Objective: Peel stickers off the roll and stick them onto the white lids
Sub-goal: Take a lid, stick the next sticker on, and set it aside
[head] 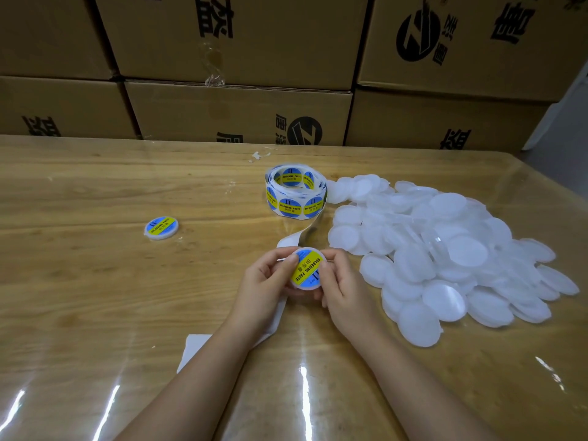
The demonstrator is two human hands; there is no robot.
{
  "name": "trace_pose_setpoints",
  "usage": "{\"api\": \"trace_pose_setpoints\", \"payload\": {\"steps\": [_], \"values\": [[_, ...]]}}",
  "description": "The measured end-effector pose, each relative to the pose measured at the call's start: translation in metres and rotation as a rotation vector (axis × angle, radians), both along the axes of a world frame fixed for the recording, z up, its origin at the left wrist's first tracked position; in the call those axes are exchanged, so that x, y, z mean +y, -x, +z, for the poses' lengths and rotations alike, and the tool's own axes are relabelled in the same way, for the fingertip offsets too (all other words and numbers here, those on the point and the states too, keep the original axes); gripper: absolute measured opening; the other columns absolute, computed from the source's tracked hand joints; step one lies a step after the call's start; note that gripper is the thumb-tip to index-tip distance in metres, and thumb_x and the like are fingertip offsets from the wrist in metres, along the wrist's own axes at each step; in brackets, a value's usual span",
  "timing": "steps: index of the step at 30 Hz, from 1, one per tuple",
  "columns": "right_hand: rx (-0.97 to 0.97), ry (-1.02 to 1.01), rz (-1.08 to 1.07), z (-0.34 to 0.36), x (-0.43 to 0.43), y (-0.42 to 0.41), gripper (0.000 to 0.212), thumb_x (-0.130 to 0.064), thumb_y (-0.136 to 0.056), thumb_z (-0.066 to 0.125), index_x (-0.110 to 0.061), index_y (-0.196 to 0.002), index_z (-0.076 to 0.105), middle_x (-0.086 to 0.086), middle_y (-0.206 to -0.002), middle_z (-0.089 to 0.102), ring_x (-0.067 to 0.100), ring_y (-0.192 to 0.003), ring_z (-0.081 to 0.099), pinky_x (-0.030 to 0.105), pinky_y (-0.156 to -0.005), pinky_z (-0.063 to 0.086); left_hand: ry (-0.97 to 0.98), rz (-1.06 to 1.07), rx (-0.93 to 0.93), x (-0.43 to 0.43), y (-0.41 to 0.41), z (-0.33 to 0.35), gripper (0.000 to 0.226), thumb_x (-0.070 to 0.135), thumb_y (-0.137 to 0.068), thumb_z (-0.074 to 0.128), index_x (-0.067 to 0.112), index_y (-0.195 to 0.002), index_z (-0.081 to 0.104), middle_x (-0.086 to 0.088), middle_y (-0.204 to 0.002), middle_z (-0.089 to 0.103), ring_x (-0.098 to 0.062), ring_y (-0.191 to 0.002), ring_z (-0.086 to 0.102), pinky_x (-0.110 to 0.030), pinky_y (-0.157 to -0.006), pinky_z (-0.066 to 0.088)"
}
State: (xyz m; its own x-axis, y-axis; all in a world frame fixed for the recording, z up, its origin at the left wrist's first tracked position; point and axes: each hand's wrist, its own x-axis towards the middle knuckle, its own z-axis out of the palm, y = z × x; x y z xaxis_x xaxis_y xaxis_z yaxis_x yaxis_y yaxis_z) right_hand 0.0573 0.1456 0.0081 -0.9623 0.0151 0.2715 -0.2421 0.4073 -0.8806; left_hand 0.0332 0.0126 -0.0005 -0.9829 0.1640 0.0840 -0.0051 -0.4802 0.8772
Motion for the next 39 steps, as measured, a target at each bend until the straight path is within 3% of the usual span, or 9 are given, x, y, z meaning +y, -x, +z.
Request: {"api": "trace_pose_setpoints", "payload": {"steps": [7,13,16,21,26,29,33,36,39], "values": [[-0.072,-0.042,0.094,0.002,-0.001,-0.002,0.023,-0.028,-0.099,0.045,-0.017,-0.079,0.045,-0.006,-0.044,0.049,0.005,-0.043,0.042,0.022,-0.049,0.033,0.112,0.053,0.054,0.001,0.002,-0.003,0.005,0.024,-0.083,0.068,0.019,-0.083,0.070,-0.005,-0.079,0.065,-0.018,-0.074,0.059,-0.034,-0.067,0.048],[-0.129,-0.105,0.183,0.002,0.000,-0.003,0.031,-0.031,-0.098,0.044,-0.004,-0.083,0.050,-0.007,-0.051,0.046,0.007,-0.049,0.041,0.030,-0.054,0.034,0.355,0.065,0.129,-0.001,0.003,-0.007,0.021,0.047,-0.074,0.063,0.026,-0.076,0.066,0.001,-0.072,0.063,-0.021,-0.074,0.055,-0.044,-0.073,0.043],[-0.116,-0.097,0.199,0.003,-0.001,-0.004,0.032,-0.034,-0.098,0.039,-0.009,-0.082,0.051,-0.010,-0.047,0.047,0.003,-0.045,0.042,0.020,-0.049,0.033,0.376,0.050,0.153,-0.002,0.003,-0.008,0.023,0.048,-0.077,0.061,0.025,-0.077,0.064,0.001,-0.073,0.062,-0.018,-0.073,0.055,-0.044,-0.073,0.043],[-0.207,0.172,0.047,-0.001,-0.001,0.004,0.030,-0.031,-0.101,0.040,-0.013,-0.090,0.061,0.006,-0.075,0.062,0.014,-0.072,0.060,0.038,-0.066,0.052,0.461,-0.020,0.224,-0.001,0.002,-0.008,0.016,0.038,-0.086,0.055,0.041,-0.098,0.064,0.013,-0.082,0.067,-0.003,-0.064,0.057,-0.018,-0.054,0.045],[-0.252,0.379,-0.037,-0.003,0.001,0.010,0.032,-0.035,-0.100,0.039,-0.026,-0.087,0.066,0.008,-0.092,0.070,0.022,-0.091,0.068,0.039,-0.079,0.057,0.360,-0.123,0.227,-0.003,-0.001,-0.008,0.046,0.016,-0.079,0.069,0.032,-0.120,0.056,0.004,-0.109,0.070,-0.011,-0.097,0.066,-0.019,-0.079,0.049],[-0.281,0.324,0.010,-0.004,0.001,0.011,0.028,-0.037,-0.099,0.042,-0.021,-0.093,0.065,0.006,-0.088,0.069,0.019,-0.084,0.067,0.036,-0.074,0.056,0.322,-0.081,0.171,-0.002,-0.001,-0.007,0.039,0.017,-0.078,0.067,0.031,-0.114,0.061,-0.001,-0.099,0.073,-0.014,-0.087,0.066,-0.024,-0.075,0.051],[-0.221,0.052,0.020,-0.006,0.003,0.010,0.022,-0.038,-0.096,0.049,-0.020,-0.090,0.060,-0.020,-0.055,0.053,0.000,-0.053,0.047,0.018,-0.054,0.037,0.204,-0.045,0.070,-0.001,0.000,-0.006,0.027,0.018,-0.081,0.063,0.029,-0.104,0.071,-0.004,-0.080,0.069,-0.013,-0.070,0.059,-0.020,-0.058,0.046],[-0.210,0.040,0.092,-0.005,0.003,0.007,0.011,-0.040,-0.090,0.055,-0.029,-0.092,0.059,-0.021,-0.058,0.057,-0.004,-0.056,0.051,0.011,-0.052,0.037,0.144,-0.021,0.032,-0.001,0.001,-0.005,0.023,0.012,-0.090,0.058,0.026,-0.101,0.073,-0.006,-0.079,0.066,-0.015,-0.069,0.057,-0.022,-0.058,0.045],[-0.221,0.013,0.131,-0.004,0.002,0.006,0.024,-0.048,-0.078,0.055,-0.031,-0.095,0.058,-0.015,-0.070,0.061,-0.001,-0.065,0.053,0.020,-0.060,0.043,0.091,-0.004,0.000,-0.002,0.001,-0.004,0.026,0.008,-0.094,0.051,0.020,-0.096,0.074,-0.006,-0.089,0.070,-0.020,-0.080,0.062,-0.032,-0.069,0.049]]}}
